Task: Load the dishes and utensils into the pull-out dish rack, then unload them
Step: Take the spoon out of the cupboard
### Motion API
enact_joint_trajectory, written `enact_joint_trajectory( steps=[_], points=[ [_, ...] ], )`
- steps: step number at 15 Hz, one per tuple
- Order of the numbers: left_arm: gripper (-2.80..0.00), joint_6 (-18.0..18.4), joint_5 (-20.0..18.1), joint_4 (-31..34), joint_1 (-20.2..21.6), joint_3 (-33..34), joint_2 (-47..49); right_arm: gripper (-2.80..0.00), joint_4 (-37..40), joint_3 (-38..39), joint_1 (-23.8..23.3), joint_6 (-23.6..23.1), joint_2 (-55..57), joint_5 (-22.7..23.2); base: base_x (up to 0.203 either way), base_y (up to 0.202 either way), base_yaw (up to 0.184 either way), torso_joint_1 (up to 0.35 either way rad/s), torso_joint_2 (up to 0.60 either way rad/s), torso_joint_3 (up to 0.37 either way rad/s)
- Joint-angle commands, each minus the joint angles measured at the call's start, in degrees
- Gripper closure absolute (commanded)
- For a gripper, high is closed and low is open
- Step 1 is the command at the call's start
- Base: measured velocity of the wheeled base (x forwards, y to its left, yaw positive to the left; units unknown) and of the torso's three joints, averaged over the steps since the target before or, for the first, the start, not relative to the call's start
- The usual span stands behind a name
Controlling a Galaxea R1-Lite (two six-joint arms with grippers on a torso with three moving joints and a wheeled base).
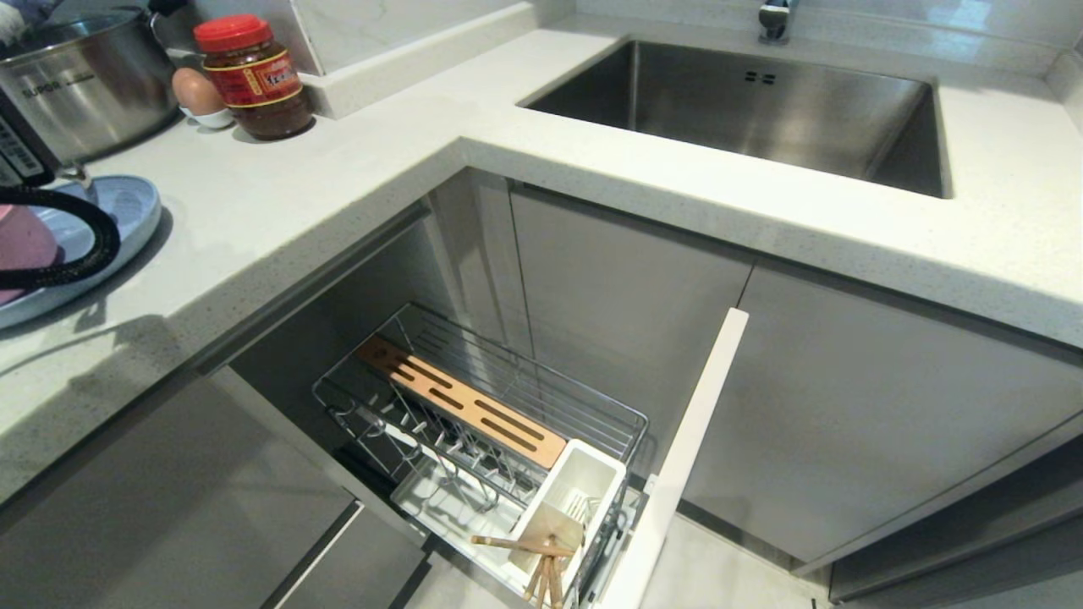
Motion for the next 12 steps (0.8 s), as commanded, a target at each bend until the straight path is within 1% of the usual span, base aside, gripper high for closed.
enact_joint_trajectory(
  steps=[1,2,3,6,7,9,11,12],
  points=[
    [0.00,1.6,-3.2,-8.2,0.9,3.9,-2.1,0.00,0.0,0.0,0.0,0.0,-0.2,0.0,0.000,0.000,0.000,0.000,0.00,0.000],
    [0.00,2.4,-4.6,-11.7,1.9,6.0,-2.1,0.00,0.0,0.0,0.0,0.0,-0.2,0.0,0.000,0.000,0.000,0.000,0.00,0.000],
    [0.00,2.7,-6.6,-12.7,3.1,7.1,-2.3,0.00,0.0,0.0,0.0,0.0,-0.2,0.0,0.000,0.000,0.000,0.000,0.00,0.000],
    [0.00,2.9,-9.3,-14.7,6.2,10.8,-3.3,0.00,0.0,0.0,0.0,0.0,-0.2,0.0,0.000,0.000,0.000,0.000,0.00,0.000],
    [0.00,2.9,-10.7,-15.6,7.9,12.1,-3.8,0.00,0.0,0.0,0.0,0.0,-0.2,0.0,0.000,0.000,0.000,0.000,0.00,0.000],
    [0.00,2.9,-14.5,-17.2,10.9,14.6,-5.4,0.00,0.0,0.0,0.0,0.0,-0.2,0.0,0.000,0.000,0.000,0.000,0.00,0.000],
    [0.00,2.9,-17.4,-20.4,12.9,18.2,-5.8,0.00,0.0,0.0,0.0,0.0,-0.2,0.0,0.000,0.000,0.000,0.000,0.00,0.000],
    [0.00,2.8,-20.0,-21.8,14.5,19.7,-6.3,0.00,0.0,0.0,0.0,0.0,-0.2,0.0,0.000,0.000,0.000,0.000,0.00,0.000]
  ],
)
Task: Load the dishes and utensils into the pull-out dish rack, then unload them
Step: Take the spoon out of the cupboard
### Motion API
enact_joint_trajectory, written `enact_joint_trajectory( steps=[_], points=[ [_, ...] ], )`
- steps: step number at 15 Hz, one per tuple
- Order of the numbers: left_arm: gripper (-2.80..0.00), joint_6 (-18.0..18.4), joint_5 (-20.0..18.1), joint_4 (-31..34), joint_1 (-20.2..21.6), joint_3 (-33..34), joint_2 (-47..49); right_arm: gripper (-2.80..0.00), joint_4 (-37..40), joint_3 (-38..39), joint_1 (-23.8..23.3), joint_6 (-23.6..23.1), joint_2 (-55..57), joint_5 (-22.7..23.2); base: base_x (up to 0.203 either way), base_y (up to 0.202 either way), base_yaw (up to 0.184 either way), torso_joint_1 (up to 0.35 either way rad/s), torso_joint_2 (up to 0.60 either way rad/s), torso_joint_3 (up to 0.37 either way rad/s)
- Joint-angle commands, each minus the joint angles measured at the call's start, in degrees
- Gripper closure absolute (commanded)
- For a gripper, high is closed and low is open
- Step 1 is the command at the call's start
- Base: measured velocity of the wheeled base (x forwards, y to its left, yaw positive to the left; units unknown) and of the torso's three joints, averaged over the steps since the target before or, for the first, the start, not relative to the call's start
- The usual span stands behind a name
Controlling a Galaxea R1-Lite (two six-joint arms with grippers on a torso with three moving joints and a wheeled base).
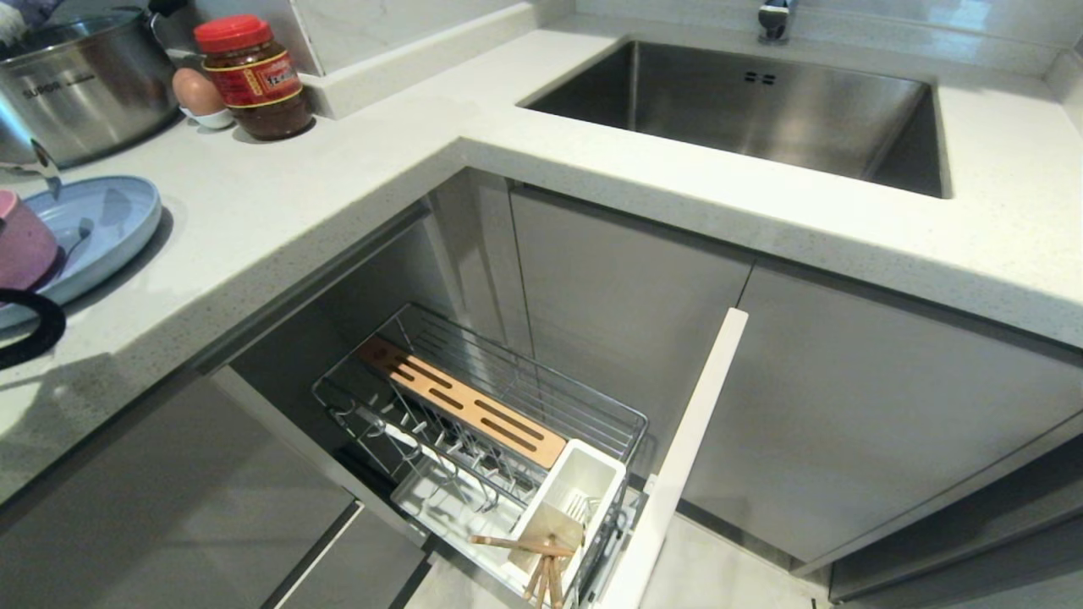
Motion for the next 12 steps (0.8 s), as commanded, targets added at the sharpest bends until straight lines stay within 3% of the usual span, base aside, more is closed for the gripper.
enact_joint_trajectory(
  steps=[1,5,12],
  points=[
    [0.00,-0.2,-4.1,-2.3,3.3,3.4,-1.3,0.00,0.0,0.0,0.0,0.0,-0.2,0.0,0.000,0.000,0.000,0.000,0.00,0.000],
    [0.00,-1.1,-7.9,-2.5,4.6,6.1,-1.8,0.00,0.0,0.0,0.0,0.0,-0.2,0.0,0.000,0.000,0.000,0.000,0.00,0.000],
    [0.00,-2.5,-8.9,-1.7,5.0,7.6,-1.6,0.00,0.0,0.0,0.0,0.0,-0.2,0.0,0.000,0.000,0.000,0.000,0.00,0.000]
  ],
)
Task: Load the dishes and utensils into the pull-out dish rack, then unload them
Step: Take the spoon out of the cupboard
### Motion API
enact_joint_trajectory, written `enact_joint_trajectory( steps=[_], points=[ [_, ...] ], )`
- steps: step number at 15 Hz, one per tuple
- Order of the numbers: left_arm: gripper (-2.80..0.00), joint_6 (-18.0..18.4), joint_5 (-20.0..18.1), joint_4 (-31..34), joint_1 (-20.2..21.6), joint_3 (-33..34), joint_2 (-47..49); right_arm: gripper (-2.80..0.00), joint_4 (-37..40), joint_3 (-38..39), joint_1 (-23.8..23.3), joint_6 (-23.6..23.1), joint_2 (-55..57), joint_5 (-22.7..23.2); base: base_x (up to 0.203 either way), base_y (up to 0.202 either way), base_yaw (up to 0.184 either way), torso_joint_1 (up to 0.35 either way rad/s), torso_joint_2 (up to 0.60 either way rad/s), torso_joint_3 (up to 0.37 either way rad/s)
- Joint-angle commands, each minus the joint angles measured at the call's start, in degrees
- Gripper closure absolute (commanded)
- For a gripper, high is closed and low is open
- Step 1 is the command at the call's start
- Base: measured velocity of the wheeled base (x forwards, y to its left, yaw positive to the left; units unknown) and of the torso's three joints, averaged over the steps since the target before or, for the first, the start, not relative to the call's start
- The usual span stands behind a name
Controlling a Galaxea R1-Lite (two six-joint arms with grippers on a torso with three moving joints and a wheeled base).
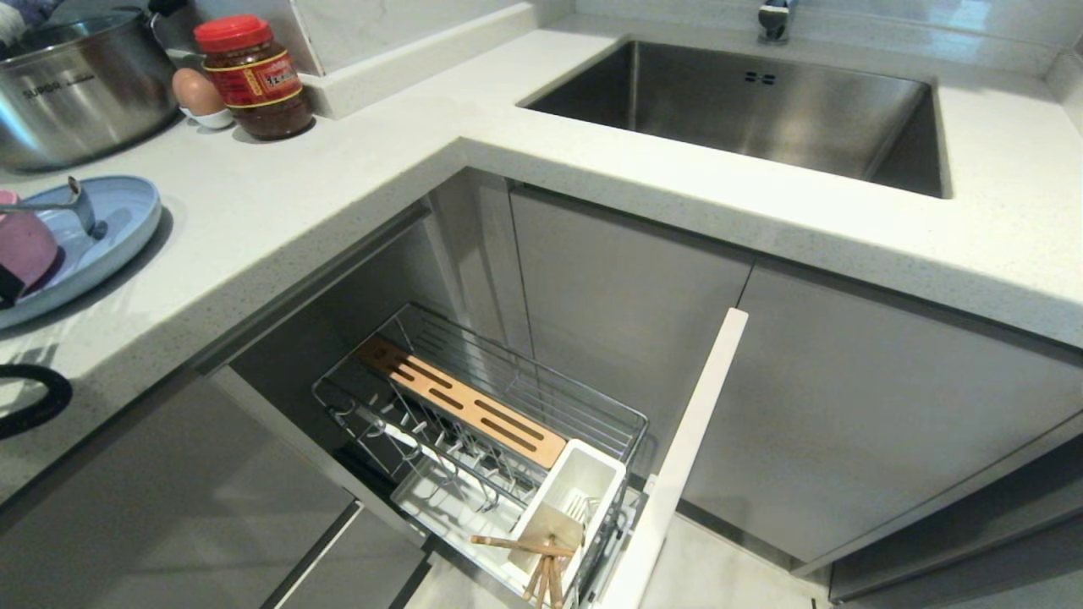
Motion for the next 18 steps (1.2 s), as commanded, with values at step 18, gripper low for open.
enact_joint_trajectory(
  steps=[18],
  points=[
    [0.00,-3.7,-0.4,2.8,0.1,4.6,-2.1,0.00,0.0,0.0,0.0,0.0,-0.2,0.0,0.000,0.000,0.000,0.000,0.00,0.000]
  ],
)
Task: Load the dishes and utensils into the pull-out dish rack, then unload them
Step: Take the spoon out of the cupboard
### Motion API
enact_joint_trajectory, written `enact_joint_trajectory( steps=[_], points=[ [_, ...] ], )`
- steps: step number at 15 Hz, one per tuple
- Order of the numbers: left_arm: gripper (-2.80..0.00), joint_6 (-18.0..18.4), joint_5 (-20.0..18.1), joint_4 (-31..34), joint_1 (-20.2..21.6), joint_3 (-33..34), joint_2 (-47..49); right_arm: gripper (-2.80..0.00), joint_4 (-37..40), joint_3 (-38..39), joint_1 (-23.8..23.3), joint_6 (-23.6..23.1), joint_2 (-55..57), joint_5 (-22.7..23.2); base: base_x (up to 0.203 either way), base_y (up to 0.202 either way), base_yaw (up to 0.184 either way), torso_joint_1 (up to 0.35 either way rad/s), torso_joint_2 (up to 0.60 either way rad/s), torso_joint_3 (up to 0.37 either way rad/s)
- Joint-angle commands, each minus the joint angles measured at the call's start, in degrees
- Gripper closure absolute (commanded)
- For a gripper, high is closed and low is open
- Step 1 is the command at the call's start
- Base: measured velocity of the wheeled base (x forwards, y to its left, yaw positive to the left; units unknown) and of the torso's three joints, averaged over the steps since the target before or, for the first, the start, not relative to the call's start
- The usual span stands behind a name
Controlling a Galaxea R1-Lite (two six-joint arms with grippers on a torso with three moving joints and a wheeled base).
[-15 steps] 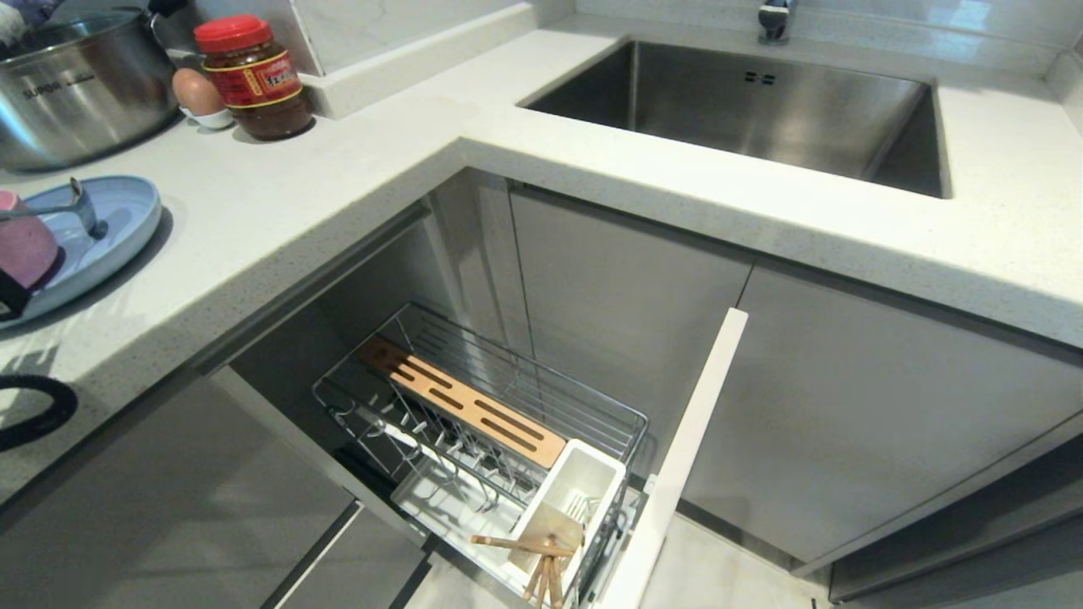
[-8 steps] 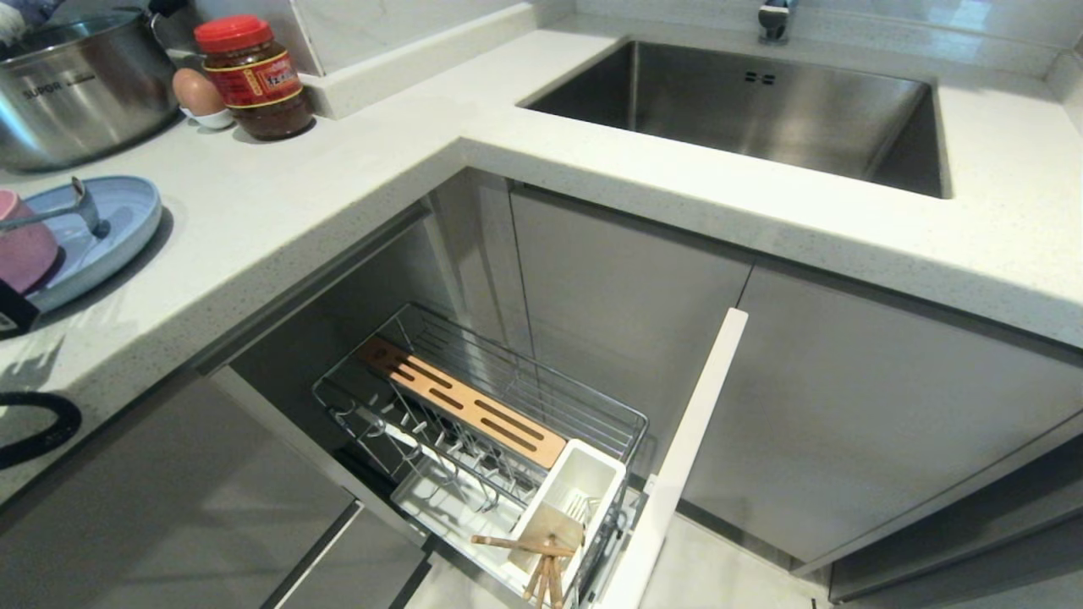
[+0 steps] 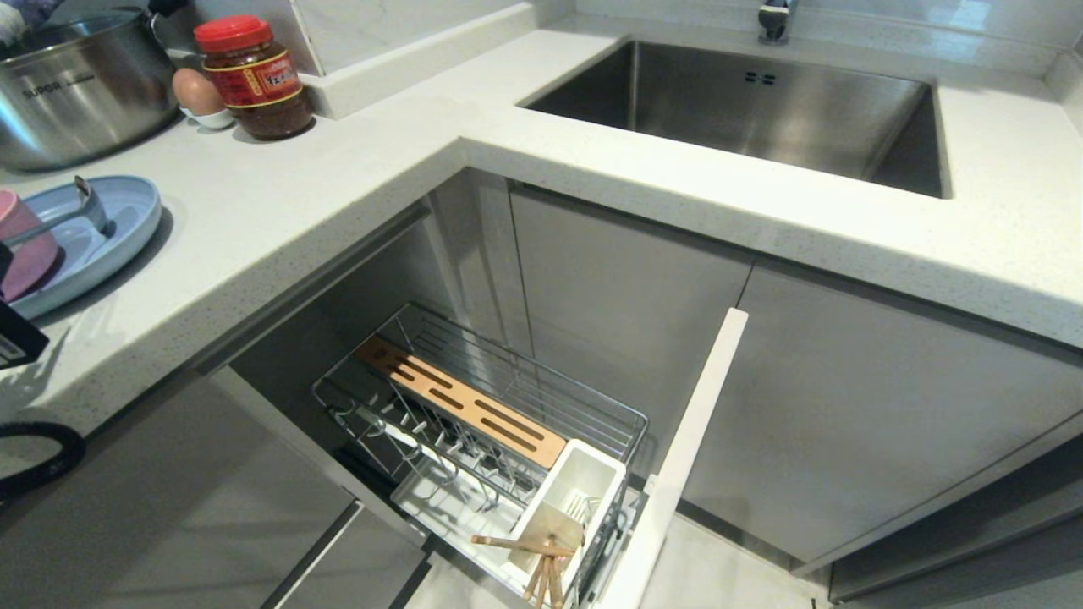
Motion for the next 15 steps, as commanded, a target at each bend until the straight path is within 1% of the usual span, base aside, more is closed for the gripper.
enact_joint_trajectory(
  steps=[1,2,8,11,12,13,15],
  points=[
    [0.00,0.0,0.1,-0.2,0.1,0.0,0.0,0.00,0.0,0.0,0.0,0.0,-0.2,0.0,0.000,0.000,0.000,0.000,0.00,0.000],
    [-2.80,0.0,0.1,-0.3,0.1,-0.1,-0.1,0.00,0.0,0.0,0.0,0.0,-0.2,0.0,0.000,0.000,0.000,0.000,0.00,0.000],
    [-2.80,0.2,0.1,-0.3,0.1,-0.5,-0.7,0.00,0.0,0.0,0.0,0.0,-0.2,0.0,0.000,0.000,0.000,0.000,0.00,0.000],
    [-2.80,1.0,0.5,-0.3,0.0,-5.1,-2.3,0.00,0.0,0.0,0.0,0.0,-0.2,0.0,0.000,0.000,0.000,0.000,0.00,0.000],
    [-2.80,1.8,0.6,-0.3,0.1,-6.6,-2.8,0.00,0.0,0.0,0.0,0.0,-0.2,0.0,0.000,0.000,0.000,0.000,0.00,0.000],
    [0.00,3.0,0.6,-0.2,0.1,-8.6,-3.3,0.00,0.0,0.0,0.0,0.0,-0.2,0.0,0.000,0.000,0.000,0.000,0.00,0.000],
    [0.00,3.9,0.9,2.1,0.1,-13.5,-3.9,0.00,0.0,0.0,0.0,0.0,-0.2,0.0,0.000,0.000,0.000,0.000,0.00,0.000]
  ],
)
